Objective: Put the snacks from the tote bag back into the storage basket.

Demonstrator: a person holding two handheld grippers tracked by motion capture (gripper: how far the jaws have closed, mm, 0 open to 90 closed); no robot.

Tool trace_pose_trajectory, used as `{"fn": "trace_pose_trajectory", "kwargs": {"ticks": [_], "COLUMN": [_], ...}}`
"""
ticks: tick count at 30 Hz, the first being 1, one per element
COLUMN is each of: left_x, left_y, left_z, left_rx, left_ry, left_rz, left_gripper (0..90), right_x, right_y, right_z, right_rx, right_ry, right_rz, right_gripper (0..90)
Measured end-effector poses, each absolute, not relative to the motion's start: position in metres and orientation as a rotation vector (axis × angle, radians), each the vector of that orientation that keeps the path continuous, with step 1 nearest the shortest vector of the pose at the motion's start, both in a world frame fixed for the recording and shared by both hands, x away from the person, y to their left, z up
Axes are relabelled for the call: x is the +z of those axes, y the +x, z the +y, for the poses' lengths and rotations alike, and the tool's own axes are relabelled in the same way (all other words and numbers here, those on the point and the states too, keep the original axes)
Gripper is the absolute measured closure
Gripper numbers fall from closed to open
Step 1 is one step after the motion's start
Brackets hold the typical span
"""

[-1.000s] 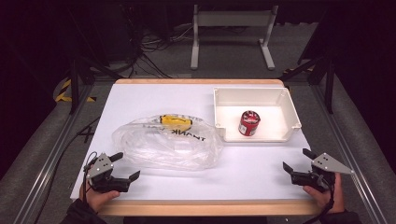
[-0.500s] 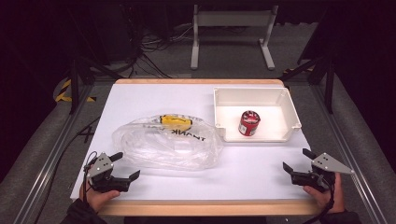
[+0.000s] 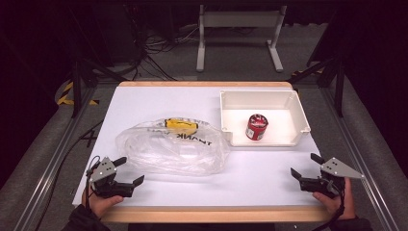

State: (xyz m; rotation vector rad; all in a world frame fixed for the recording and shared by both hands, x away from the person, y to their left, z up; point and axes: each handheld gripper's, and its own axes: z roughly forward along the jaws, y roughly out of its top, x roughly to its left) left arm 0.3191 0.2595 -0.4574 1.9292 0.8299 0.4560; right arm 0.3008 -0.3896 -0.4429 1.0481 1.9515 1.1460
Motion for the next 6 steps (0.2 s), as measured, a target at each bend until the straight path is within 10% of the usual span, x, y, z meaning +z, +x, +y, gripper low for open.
{"fn": "trace_pose_trajectory", "kwargs": {"ticks": [6], "left_x": [-0.4573], "left_y": [0.3196], "left_z": [0.2592], "left_rx": [0.454], "left_ry": [1.933], "left_rz": [0.835], "left_gripper": [5.1], "right_x": [-0.4429], "right_y": [0.3002], "right_z": [-0.3895], "right_rx": [1.151], "right_ry": [1.045], "right_rz": [1.948], "right_gripper": [7.8]}}
